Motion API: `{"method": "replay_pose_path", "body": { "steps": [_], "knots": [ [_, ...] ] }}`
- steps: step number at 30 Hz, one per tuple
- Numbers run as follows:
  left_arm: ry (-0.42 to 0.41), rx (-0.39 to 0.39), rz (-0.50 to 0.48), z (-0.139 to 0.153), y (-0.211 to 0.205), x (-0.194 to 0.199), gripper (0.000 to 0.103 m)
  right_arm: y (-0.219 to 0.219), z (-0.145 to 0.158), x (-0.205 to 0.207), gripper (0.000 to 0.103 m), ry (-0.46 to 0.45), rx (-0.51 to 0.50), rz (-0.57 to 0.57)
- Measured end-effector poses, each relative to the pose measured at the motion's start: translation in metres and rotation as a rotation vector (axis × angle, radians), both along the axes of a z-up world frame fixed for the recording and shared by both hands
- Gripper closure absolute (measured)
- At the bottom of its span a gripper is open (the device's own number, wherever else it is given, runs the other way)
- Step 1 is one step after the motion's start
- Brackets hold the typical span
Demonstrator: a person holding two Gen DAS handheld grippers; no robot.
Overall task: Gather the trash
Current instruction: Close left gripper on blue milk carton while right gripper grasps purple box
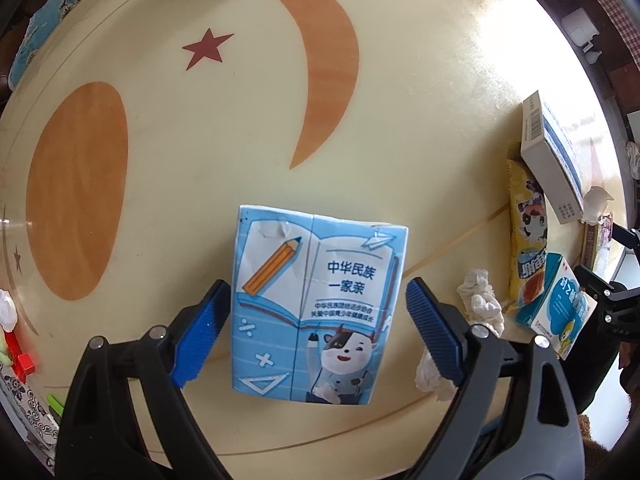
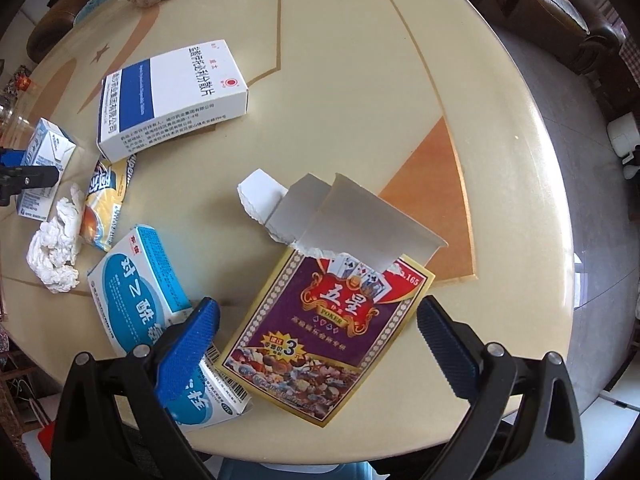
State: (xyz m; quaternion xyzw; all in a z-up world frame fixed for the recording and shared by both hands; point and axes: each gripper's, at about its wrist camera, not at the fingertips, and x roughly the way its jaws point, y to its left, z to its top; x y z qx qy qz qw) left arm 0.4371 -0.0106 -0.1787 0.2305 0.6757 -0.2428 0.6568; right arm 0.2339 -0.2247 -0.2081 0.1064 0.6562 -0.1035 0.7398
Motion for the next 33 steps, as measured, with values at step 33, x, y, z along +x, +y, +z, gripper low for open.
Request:
{"method": "replay_pose_path", "body": {
  "steps": [33],
  "knots": [
    [-0.012, 0.066, 0.040, -0.002, -0.011, -0.008, 0.036, -0.025, 0.036, 0.013, 0.036, -0.064, 0.025, -0.011]
  ]
}}
